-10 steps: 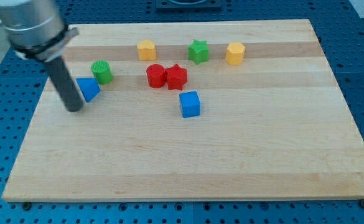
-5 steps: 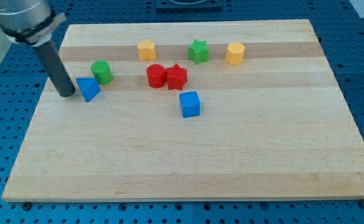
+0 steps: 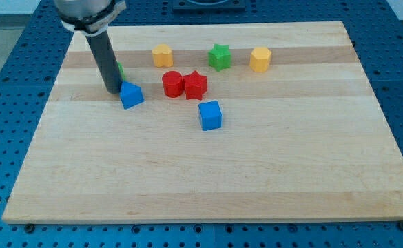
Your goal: Move the green circle to the left of the yellow heart
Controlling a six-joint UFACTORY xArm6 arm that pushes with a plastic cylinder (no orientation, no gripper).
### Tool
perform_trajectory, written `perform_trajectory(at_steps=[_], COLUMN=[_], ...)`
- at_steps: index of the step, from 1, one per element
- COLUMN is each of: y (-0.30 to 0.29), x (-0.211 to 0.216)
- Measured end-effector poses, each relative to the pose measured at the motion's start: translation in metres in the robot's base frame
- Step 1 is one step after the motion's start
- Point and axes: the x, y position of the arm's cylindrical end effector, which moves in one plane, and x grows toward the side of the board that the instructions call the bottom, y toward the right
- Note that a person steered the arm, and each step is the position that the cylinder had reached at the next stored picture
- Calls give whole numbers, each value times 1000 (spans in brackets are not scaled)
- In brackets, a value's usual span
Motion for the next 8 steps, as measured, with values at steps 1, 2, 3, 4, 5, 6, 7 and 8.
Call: perform_trajectory(at_steps=[1, 2, 3, 4, 5, 6, 7, 8], y=[0, 0, -3, -3, -3, -3, -3, -3], x=[-14, -22, -26, -26, -32, -43, -46, -46])
